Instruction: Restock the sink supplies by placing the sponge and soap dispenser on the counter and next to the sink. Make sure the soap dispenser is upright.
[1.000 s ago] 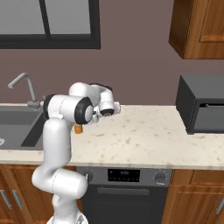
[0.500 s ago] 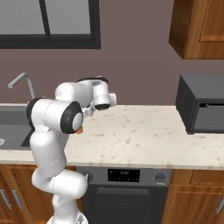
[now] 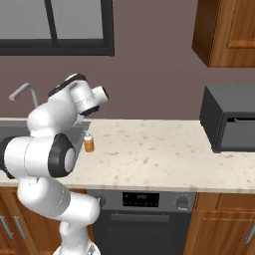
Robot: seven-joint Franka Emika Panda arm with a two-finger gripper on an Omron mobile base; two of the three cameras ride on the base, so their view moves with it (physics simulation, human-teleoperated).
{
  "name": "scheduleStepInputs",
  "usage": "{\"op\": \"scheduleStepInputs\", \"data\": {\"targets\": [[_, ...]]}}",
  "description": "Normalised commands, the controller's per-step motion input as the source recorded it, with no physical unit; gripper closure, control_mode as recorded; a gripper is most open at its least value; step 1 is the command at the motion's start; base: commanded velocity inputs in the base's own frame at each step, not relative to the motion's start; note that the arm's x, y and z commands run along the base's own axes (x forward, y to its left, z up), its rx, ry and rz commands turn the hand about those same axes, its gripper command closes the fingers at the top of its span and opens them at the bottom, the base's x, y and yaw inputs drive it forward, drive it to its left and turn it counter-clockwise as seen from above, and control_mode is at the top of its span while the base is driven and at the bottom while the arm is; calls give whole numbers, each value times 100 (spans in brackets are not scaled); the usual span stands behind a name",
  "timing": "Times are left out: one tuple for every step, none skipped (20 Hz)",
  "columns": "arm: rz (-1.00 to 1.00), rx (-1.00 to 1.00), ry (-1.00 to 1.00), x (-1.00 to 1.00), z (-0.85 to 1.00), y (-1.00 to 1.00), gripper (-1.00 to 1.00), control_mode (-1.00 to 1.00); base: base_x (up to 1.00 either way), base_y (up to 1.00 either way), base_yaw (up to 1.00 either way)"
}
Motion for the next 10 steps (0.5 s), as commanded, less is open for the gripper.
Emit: {"op": "scheduleStepInputs", "data": {"targets": [[0, -39, -9, -40, 21, 47, -100, -100, 0, 0, 0], [6, -38, -11, -34, 7, 34, -100, -100, 0, 0, 0], [11, -34, -15, -29, 0, 21, -100, -100, 0, 0, 0], [18, -32, -16, -29, 0, 1, -100, -100, 0, 0, 0], [23, -29, -17, -26, 0, 0, -100, -100, 0, 0, 0], [27, -26, -19, -22, -1, 0, -100, -100, 0, 0, 0], [34, -22, -21, -22, -11, -6, -100, -100, 0, 0, 0], [39, -17, -23, -20, -17, -17, -100, -100, 0, 0, 0], [41, -16, -24, -22, -22, -25, -100, -100, 0, 0, 0], [41, -15, -21, -21, -23, -30, -100, -100, 0, 0, 0]]}}
